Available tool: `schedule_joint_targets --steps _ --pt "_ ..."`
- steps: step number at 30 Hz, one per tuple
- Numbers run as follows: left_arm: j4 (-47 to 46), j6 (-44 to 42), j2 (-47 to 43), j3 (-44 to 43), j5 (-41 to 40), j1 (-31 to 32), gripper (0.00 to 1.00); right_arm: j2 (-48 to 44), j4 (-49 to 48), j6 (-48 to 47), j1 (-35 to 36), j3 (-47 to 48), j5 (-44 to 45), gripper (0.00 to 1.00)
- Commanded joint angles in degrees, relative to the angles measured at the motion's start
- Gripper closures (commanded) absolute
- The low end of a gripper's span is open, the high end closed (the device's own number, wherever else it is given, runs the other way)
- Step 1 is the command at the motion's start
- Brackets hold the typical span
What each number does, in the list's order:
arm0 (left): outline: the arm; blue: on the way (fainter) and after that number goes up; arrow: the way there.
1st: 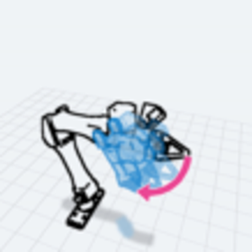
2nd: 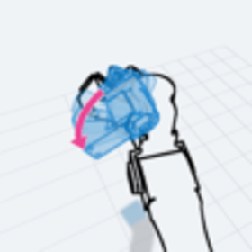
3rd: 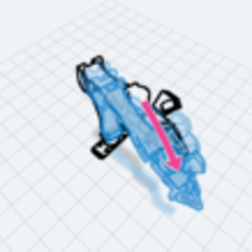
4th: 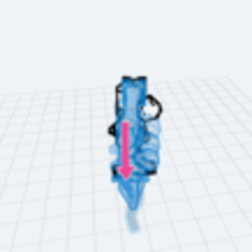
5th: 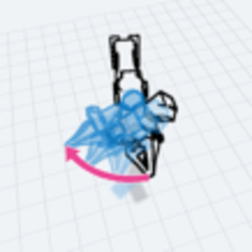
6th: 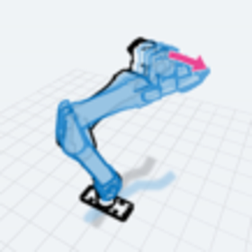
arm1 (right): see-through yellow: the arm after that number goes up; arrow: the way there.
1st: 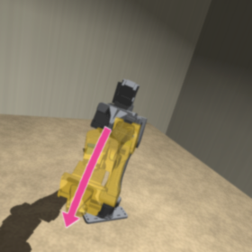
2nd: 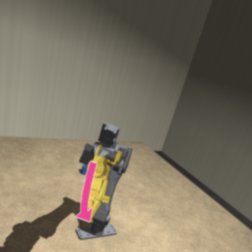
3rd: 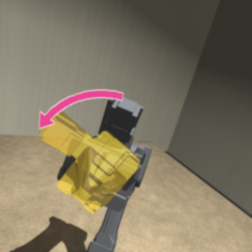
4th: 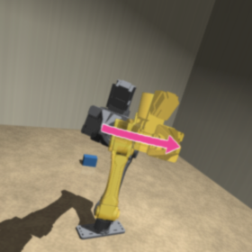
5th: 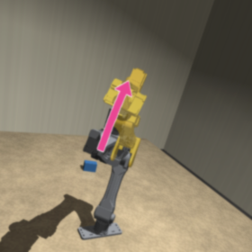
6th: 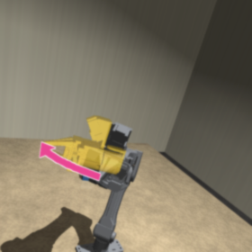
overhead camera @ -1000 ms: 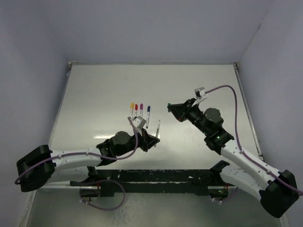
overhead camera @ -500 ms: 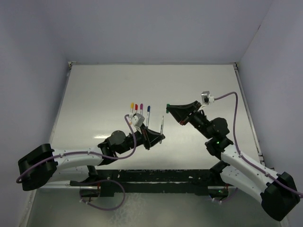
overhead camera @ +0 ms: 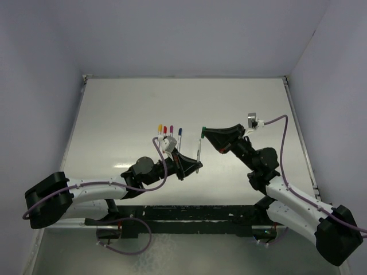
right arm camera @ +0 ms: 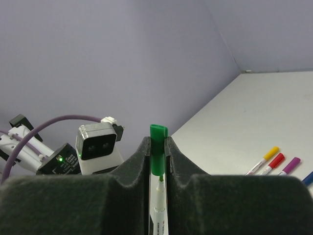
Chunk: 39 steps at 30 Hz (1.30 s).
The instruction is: Insert the pens into the pen caps
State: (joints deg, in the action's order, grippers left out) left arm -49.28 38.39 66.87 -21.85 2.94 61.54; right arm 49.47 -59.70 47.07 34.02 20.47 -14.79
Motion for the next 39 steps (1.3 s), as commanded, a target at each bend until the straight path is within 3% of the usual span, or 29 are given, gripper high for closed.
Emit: schedule_joint_targets --steps 1,39 --pt "-4.1 0.5 0.1 -2.4 1.2 0.0 1.0 0.3 -5.5 0.9 0.2 0.4 -1.4 1.0" --pt "-2.9 0.3 -1.2 -1.7 1.1 0.1 1.0 1.1 -4.2 -0.7 2.0 0.0 -2.0 1.0"
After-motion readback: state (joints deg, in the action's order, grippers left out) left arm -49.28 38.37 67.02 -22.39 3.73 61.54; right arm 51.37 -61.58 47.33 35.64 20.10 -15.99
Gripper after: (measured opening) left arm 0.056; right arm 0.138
